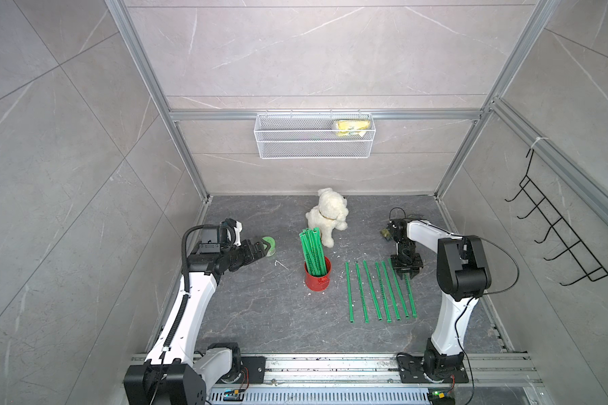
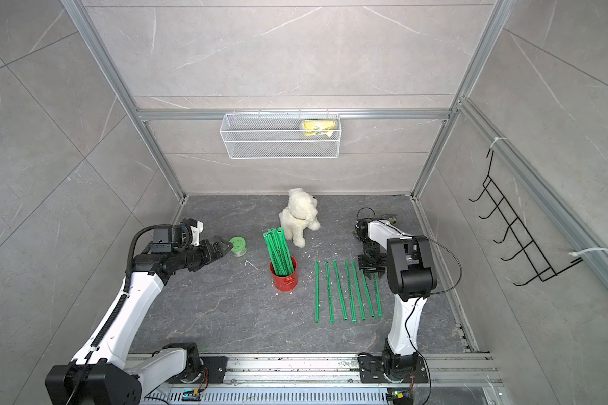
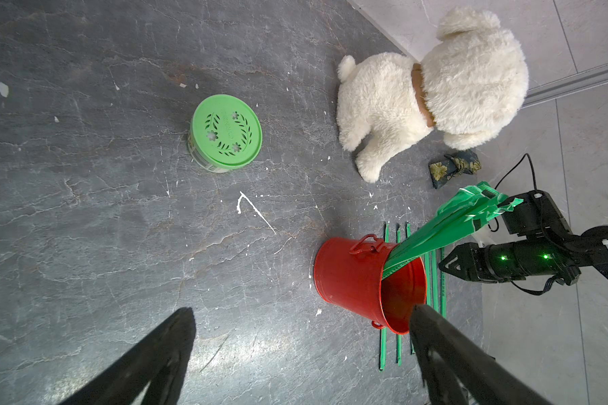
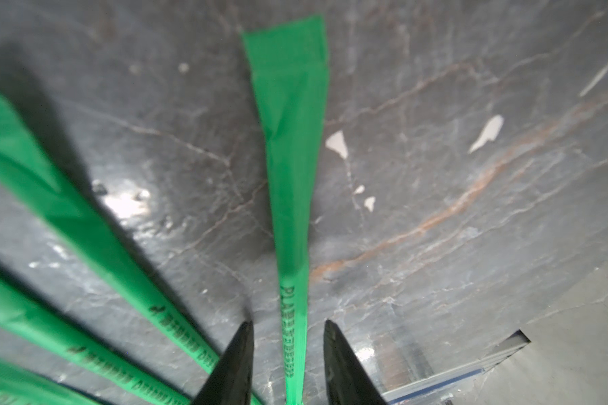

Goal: Take the straws out of the storage container
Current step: Place the straw at the center of the board, then pick up the straw from the container.

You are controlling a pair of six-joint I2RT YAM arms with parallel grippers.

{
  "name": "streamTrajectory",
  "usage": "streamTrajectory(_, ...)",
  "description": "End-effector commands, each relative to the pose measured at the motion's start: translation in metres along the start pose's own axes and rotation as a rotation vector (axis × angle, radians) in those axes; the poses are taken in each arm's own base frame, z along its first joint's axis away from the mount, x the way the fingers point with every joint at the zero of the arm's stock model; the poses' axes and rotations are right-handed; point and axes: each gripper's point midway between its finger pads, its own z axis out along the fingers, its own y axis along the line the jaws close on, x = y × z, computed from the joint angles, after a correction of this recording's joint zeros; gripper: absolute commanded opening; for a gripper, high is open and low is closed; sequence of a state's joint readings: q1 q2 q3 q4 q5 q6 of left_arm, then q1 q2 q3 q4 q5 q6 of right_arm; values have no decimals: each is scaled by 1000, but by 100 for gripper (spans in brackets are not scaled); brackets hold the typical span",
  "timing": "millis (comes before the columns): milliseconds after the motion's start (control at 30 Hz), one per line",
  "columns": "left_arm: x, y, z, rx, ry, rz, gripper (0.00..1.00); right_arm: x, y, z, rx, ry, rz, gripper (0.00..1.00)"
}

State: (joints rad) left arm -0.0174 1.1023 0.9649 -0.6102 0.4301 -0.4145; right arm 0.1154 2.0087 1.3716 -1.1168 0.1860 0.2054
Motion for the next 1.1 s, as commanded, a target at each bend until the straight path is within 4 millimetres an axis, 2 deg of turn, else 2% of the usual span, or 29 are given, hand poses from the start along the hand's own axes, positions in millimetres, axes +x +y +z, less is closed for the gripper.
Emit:
streamTrajectory(0,-7,-13,-8,37,-9,36,100,4,-2,-3,-6,-3,17,40)
streamTrajectory(167,-7,-13,-7,37,-7,36,100,4,-3,-13,-12,-22,21,45)
streamTrajectory(233,-7,-13,-8,38,-9,37,100,4,-4,-17,-14,-30,23,51)
streamTrajectory(333,-7,-14,-8,38,-11,39,100,5,-7,-24,-13,-44,27,52)
streamTrajectory(500,-7,-14,-8,39,-10,38,100,8,-5,-52,-67,-122,41,52)
streamTrajectory(567,-7,-14,-8,40,-11,39,100,8,2,-74,-119,-203,28,52)
streamTrajectory(700,-7,-13,-8,34,-10,37,100,11,15,-136,-213,-442,-5,55)
streamTrajectory(800,-7,-12,-7,31,-9,35,100,21,25,-193,-308,-634,-21,66)
streamTrajectory(833,-7,-12,-7,29,-10,35,100,28,30,-215,-345,-710,-37,73)
streamTrajectory(933,-7,-11,-8,27,-11,38,100,49,46,-266,-415,-885,-90,80)
streamTrajectory(1000,-8,-11,-8,23,-14,37,100,61,58,-286,-455,-939,-118,79)
streamTrajectory(1067,-7,-11,-8,23,-13,37,100,70,75,-294,-488,-950,-162,79)
